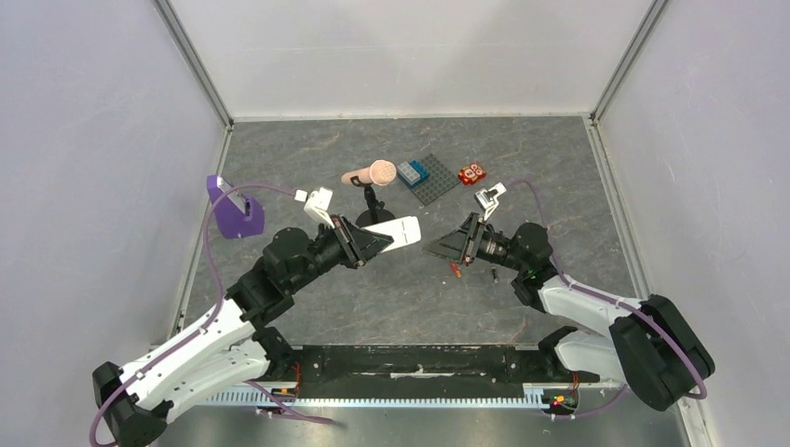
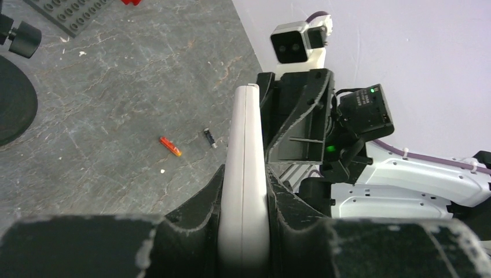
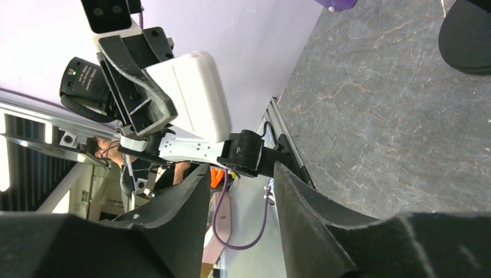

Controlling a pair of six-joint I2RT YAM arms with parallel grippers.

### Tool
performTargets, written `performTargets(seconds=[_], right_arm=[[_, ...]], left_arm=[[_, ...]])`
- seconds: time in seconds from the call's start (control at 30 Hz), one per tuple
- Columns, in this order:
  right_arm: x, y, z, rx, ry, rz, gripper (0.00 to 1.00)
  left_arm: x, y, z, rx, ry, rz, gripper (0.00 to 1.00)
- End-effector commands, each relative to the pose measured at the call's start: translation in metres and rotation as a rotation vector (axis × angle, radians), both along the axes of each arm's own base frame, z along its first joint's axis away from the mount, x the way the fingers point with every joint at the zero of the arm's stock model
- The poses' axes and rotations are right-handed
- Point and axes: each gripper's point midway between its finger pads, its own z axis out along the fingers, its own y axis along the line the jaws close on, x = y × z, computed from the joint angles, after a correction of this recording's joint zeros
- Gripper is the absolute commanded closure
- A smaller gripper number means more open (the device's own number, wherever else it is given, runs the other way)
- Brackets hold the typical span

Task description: Load the batteries into the remote control

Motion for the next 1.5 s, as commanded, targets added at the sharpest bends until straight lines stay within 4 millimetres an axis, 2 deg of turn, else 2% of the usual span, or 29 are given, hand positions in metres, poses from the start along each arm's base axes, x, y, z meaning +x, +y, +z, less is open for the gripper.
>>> performTargets(seconds=[0.0,0.1,0.2,0.37,0.57,0.8,1.0,1.3,1.47], right_arm=[[0.005,0.0,0.026,0.043,-0.131,-0.023,0.46],[0.007,-0.002,0.024,0.023,-0.155,-0.043,0.27],[0.012,-0.002,0.023,0.004,-0.182,-0.065,0.18],[0.024,0.002,0.019,-0.039,-0.232,-0.088,0.16],[0.029,0.005,0.009,-0.072,-0.24,-0.09,0.2],[0.022,0.008,-0.001,-0.09,-0.235,-0.063,0.31],[0.019,0.011,0.001,-0.075,-0.219,-0.039,0.5],[0.019,0.012,-0.012,-0.107,-0.147,-0.025,0.76],[0.017,0.014,-0.005,-0.071,-0.139,-0.009,0.93]], left_arm=[[0.003,0.002,0.002,0.02,-0.009,0.006,0.98],[0.002,0.002,-0.004,0.044,0.002,0.0,0.98],[0.0,-0.001,-0.006,0.054,0.007,-0.025,0.98],[-0.007,-0.013,-0.01,0.069,0.019,-0.114,0.98],[-0.009,-0.02,-0.008,0.066,0.024,-0.15,0.98],[-0.008,-0.02,-0.004,0.06,0.014,-0.146,0.98],[-0.006,-0.02,-0.01,0.074,0.024,-0.14,0.98],[0.009,-0.006,-0.026,0.179,0.032,-0.048,0.98],[0.012,-0.006,-0.031,0.198,0.023,-0.046,0.98]])
